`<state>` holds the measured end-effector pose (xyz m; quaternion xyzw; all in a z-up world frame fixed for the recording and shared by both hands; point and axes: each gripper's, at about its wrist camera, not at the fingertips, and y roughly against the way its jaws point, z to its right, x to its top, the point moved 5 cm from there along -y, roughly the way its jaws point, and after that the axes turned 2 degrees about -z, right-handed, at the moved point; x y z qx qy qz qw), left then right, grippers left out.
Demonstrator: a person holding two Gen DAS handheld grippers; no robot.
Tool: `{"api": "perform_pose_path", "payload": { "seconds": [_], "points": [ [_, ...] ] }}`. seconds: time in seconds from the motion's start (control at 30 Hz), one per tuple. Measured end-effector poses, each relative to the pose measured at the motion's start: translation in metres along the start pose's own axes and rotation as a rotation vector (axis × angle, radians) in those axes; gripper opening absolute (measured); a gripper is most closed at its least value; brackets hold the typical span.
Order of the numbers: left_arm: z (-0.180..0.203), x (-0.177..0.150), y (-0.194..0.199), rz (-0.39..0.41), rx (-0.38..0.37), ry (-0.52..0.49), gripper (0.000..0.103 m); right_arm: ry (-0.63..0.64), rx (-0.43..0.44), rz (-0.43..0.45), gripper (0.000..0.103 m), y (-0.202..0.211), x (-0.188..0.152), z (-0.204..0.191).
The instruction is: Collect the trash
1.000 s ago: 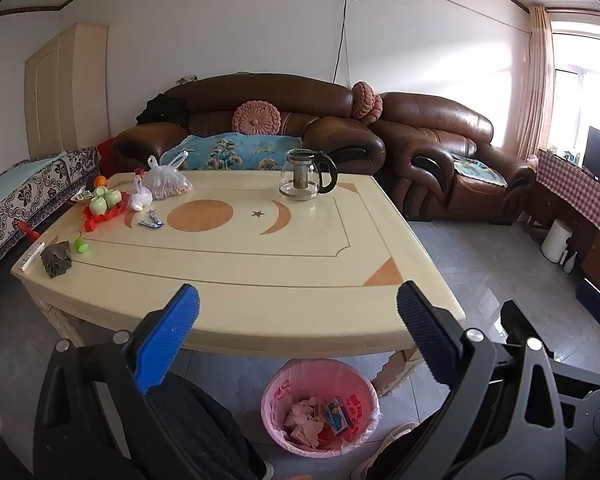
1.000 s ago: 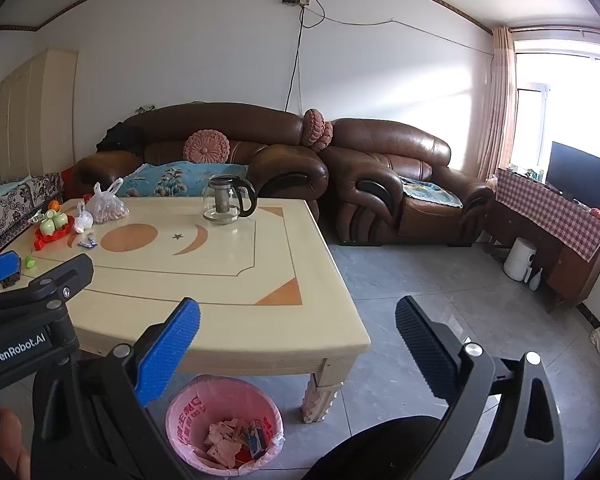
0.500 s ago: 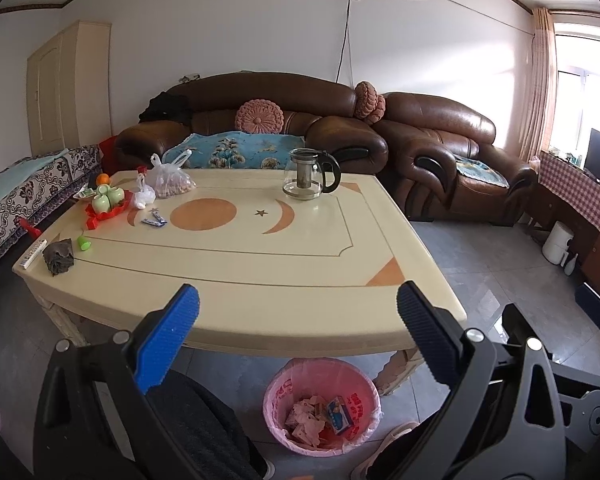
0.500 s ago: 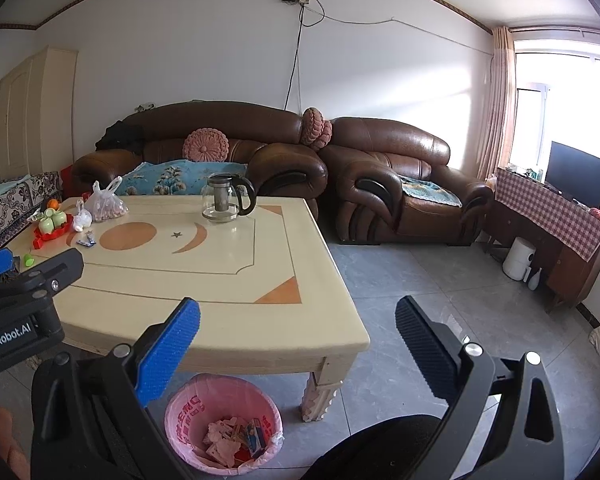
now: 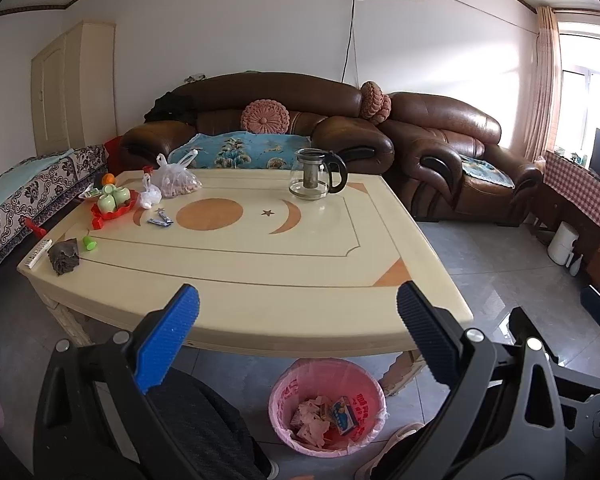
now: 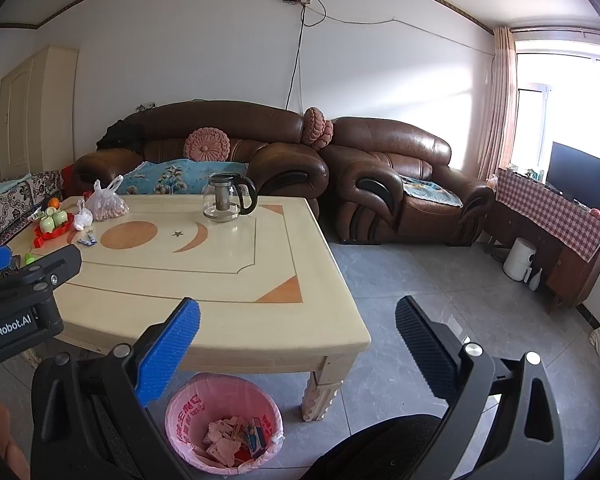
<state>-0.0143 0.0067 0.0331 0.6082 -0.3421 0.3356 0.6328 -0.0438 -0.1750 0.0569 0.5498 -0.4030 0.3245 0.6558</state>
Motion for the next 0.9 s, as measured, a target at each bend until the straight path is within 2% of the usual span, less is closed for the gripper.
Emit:
{"api": "perform_pose_path", "payload": {
  "seconds": [0.23,0.37,0.47,0.57,0.67,0.73,0.9],
  "points": [
    [0.003,0.001,-0.003,-0.004,-0.011,-0.027,0.097,0.002,0.001,-0.001,0.096,-0.001,-0.001,0.000],
    [0.007,-0.003,-0.008,-0.036,-0.052,-0.029,0.097,0.006,0.000,-0.004,0.096,-0.002,-0.003,0.000],
    [0.008,-0.003,-0.008,-0.030,-0.017,-0.039,0.097,0.004,0.001,-0.008,0.096,-0.004,-0.003,0.001],
    [0.008,-0.002,-0.008,-0.034,-0.034,-0.031,0.097,0.001,-0.001,-0.013,0.096,-0.005,-0.004,0.001],
    [0.006,-0.001,-0.009,-0.033,-0.007,-0.033,0.097,-0.001,0.002,-0.016,0.096,-0.006,-0.004,0.001],
    [0.005,-0.001,-0.012,-0.047,0.023,-0.042,0.097,0.000,0.001,-0.014,0.096,-0.006,-0.004,0.001],
    [0.005,-0.001,-0.018,-0.075,0.028,-0.036,0.097,-0.007,0.003,-0.006,0.096,-0.005,-0.003,0.002]
  ]
}}
